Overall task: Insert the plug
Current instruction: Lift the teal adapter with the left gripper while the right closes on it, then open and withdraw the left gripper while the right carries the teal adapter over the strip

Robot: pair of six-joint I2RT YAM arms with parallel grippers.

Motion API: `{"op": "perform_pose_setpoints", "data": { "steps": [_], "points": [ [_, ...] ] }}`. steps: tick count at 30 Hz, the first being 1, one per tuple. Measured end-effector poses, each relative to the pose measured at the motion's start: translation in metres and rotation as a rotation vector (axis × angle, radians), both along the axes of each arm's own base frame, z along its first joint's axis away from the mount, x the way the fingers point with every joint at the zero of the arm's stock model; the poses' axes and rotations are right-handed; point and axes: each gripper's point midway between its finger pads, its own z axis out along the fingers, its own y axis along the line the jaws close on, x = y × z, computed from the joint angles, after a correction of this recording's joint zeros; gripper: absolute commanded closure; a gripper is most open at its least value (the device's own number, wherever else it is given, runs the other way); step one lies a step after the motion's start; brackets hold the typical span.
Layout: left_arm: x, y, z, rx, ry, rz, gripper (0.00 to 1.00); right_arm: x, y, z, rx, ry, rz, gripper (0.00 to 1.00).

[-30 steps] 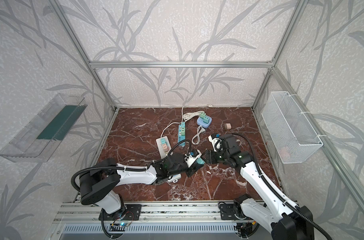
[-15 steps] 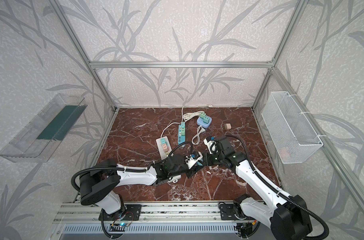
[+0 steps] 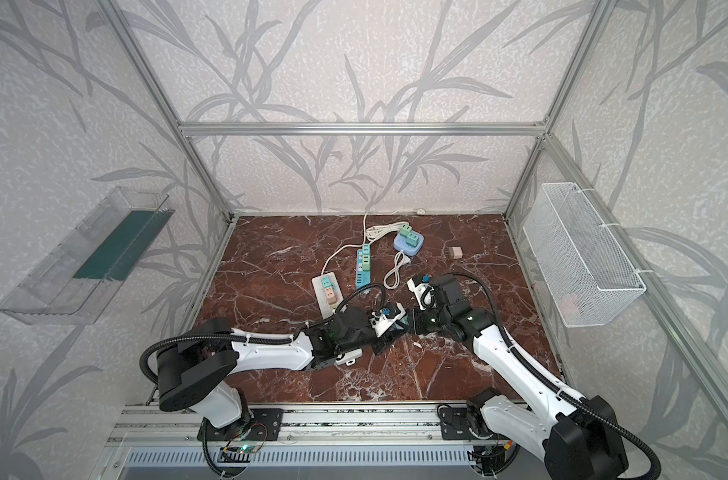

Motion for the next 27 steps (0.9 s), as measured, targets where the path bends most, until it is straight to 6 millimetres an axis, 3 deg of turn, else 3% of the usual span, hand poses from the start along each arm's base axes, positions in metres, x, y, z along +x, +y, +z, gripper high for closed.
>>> {"op": "perform_pose_setpoints", "data": {
  "steps": [5,9,12,16,20,23,27],
  "points": [
    [0.011,0.013,0.025,-0.048,-0.027,0.109,0.3,0.007,-0.004,0.013,0.014,-0.045,-0.052,0.95],
    [0.021,0.037,0.068,-0.147,-0.055,0.238,0.21,0.026,-0.006,0.028,-0.008,-0.113,-0.115,0.97],
    [0.03,0.067,0.109,-0.23,-0.076,0.371,0.16,0.04,0.005,0.04,-0.029,-0.164,-0.123,0.98],
    [0.057,0.134,0.154,-0.302,-0.047,0.592,0.15,0.048,0.04,0.045,-0.07,-0.215,-0.079,0.99],
    [0.112,0.248,0.187,-0.418,0.018,0.934,0.14,0.046,0.087,0.036,-0.138,-0.261,-0.003,0.99],
    [0.126,0.314,0.183,-0.469,0.066,1.115,0.13,0.045,0.127,0.024,-0.202,-0.297,0.054,1.0],
    [0.136,0.353,0.155,-0.498,0.18,1.223,0.13,0.052,0.168,0.007,-0.265,-0.332,0.095,1.0]
  ]
}}
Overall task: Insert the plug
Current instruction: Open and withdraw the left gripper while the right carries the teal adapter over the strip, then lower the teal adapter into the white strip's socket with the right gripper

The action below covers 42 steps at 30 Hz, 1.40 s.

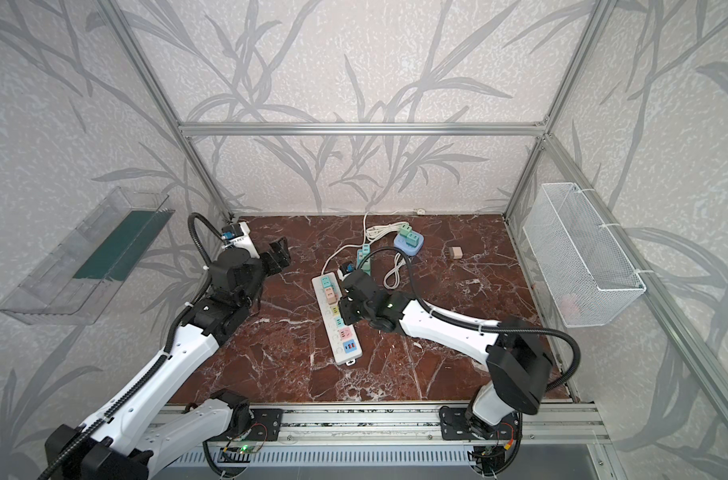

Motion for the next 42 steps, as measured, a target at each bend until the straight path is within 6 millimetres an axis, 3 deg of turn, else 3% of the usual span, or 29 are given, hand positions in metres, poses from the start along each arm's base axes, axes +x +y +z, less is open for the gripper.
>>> {"op": "perform_pose_setpoints", "data": {
  "steps": [3,7,16,23,42],
  "points": [
    [0.0,0.014,-0.033,-0.097,0.074,0.031,0.15,0.011,0.012,-0.019,-0.046,-0.005,-0.018,1.0],
    [-0.007,0.009,-0.067,-0.189,0.149,0.019,0.16,0.024,0.017,-0.042,-0.105,0.001,-0.047,1.0],
    [-0.009,-0.002,-0.049,-0.286,0.098,-0.026,0.16,0.034,0.029,-0.049,-0.115,0.004,-0.053,1.0],
    [-0.009,-0.004,-0.049,-0.301,0.1,-0.036,0.16,0.036,0.032,-0.06,-0.138,0.021,-0.053,1.0],
    [-0.011,-0.004,-0.045,-0.302,0.088,-0.038,0.16,0.035,0.032,-0.061,-0.187,0.045,-0.059,1.0]
  ]
}}
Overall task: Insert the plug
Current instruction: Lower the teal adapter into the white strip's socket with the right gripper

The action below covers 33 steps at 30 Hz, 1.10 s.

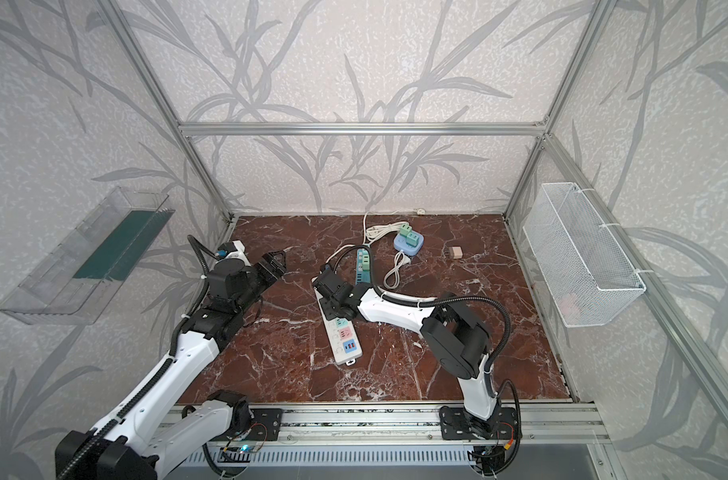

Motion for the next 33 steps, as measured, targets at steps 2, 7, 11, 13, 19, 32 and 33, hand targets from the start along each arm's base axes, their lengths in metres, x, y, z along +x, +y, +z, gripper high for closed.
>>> {"op": "perform_pose_setpoints", "data": {
  "steps": [2,7,11,13,19,32,33],
  "points": [
    [0.0,0.0,0.0,0.0,0.0,0.0,0.16,-0.002,0.001,0.0,-0.002,0.002,0.004,1.0],
    [0.0,0.0,0.0,0.0,0.0,0.0,0.16,-0.004,0.003,-0.005,-0.003,0.011,-0.007,1.0],
    [0.0,0.0,0.0,0.0,0.0,0.0,0.16,-0.004,0.003,-0.006,-0.003,0.005,-0.026,1.0],
    [0.0,0.0,0.0,0.0,0.0,0.0,0.16,-0.004,0.003,-0.006,-0.005,-0.002,-0.038,1.0],
    [0.0,0.0,0.0,0.0,0.0,0.0,0.16,-0.001,0.003,-0.008,-0.046,-0.025,-0.07,1.0],
    [0.0,0.001,0.0,0.0,-0.001,0.003,0.16,-0.001,0.006,-0.021,-0.073,-0.028,-0.114,0.97],
    [0.0,0.002,0.0,0.0,-0.001,0.005,0.16,-0.001,0.006,-0.021,-0.072,-0.028,-0.115,0.87]
  ]
}}
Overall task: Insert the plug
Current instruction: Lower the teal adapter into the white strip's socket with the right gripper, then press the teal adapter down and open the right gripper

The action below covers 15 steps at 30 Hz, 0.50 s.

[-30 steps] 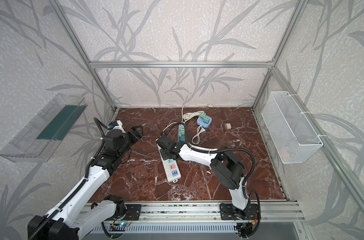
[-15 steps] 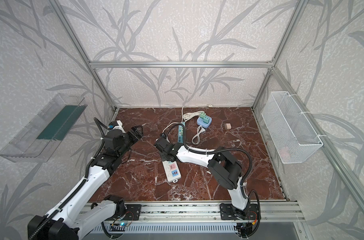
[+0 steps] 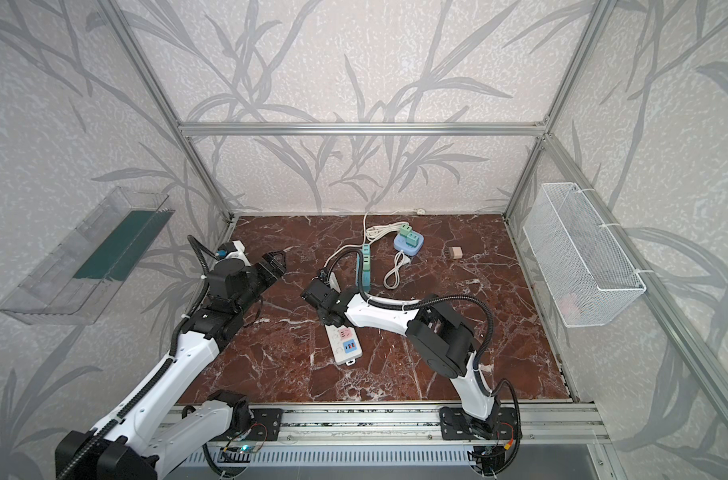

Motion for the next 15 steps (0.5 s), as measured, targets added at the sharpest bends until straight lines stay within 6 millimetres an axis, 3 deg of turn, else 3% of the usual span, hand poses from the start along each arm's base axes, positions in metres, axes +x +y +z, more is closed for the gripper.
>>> {"op": "perform_pose_setpoints", "data": {
  "steps": [8,12,15],
  "points": [
    [0.0,0.0,0.001,0.0,-0.003,0.001,0.16,-0.002,-0.003,-0.002,-0.011,0.02,0.005,0.56],
    [0.001,0.0,0.001,-0.001,-0.006,0.001,0.16,-0.008,-0.011,-0.011,-0.047,0.062,0.014,0.5],
    [0.001,0.0,0.001,-0.001,-0.006,0.001,0.16,-0.009,-0.011,-0.003,-0.042,0.054,0.026,0.47]
  ]
}}
